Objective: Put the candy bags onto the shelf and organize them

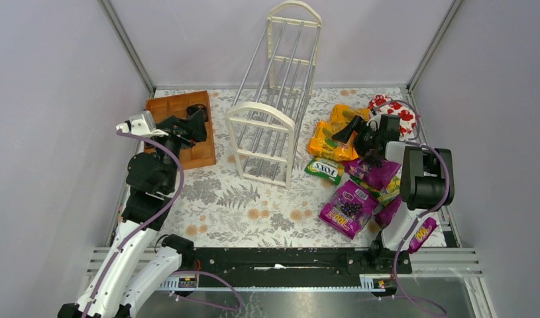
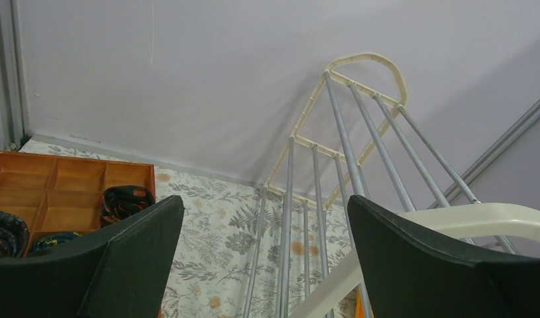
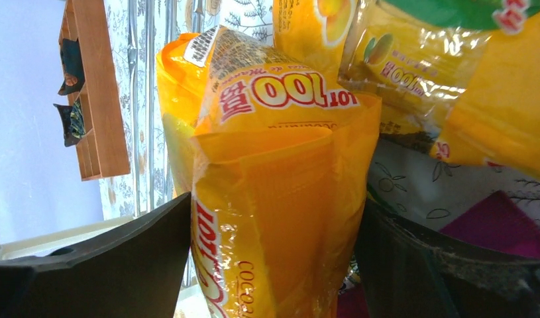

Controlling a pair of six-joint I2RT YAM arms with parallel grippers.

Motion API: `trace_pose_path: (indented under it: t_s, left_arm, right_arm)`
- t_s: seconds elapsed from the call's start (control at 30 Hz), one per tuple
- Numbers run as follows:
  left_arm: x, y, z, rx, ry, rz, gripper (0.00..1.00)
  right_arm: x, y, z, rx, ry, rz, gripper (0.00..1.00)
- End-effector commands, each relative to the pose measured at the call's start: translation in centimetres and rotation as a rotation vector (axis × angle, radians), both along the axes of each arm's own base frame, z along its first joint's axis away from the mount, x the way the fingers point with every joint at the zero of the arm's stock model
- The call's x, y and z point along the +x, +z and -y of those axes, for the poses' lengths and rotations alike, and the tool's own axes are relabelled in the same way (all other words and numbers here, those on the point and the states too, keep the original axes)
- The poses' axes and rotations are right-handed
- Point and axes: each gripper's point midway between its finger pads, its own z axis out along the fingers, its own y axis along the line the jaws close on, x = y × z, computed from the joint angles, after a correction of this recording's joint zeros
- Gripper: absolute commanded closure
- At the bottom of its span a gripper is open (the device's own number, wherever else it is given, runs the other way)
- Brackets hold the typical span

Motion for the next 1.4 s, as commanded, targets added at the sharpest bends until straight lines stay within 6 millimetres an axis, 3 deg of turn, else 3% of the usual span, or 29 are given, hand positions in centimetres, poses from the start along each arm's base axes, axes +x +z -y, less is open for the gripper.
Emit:
trace_pose_path:
  t_s: [0.0,0.23,0.4,0.63,0.9,1.23,1.37]
  left_arm:
    - [-0.3,1.2,0.3,-0.018,-0.020,0.039,0.01]
    - [-0.3,1.2,0.4,-0.020,-0.026,0.039,0.01]
    - [-0.5,1.3,0.4,-0.023,-0.027,0.043,0.01]
    - [-0.5,1.3,0.4,-0.025,-0.028,0.044,0.01]
    - [-0.3,1.1,0.4,-0.023,-0.025,0.038,0.01]
    - [0.3,0.5,0.7,-0.011,-0.028,0.013,0.01]
    - [0.8,0.1,0.8,-0.004,-0.029,-0.005,0.01]
  right_arm:
    - [-1.1,-1.7,-0.8,0.026,-0.004,-0.056,0.16]
    - [-0.9,3.6,-1.1,0.058,-0.024,0.025,0.39]
    - [-0.8,6.6,-1.4,0.109,-0.048,0.025,0.50]
    - [0.0,10.1,-2.6,0.268,-0.049,0.030,0.52]
    - [3.0,13.1,-3.6,0.473,-0.040,0.061,0.55]
    - [9.5,13.2,-3.9,0.682,-0.026,0.078,0.58]
    - [12.0,12.7,-4.9,0.680,0.004,0.073,0.59]
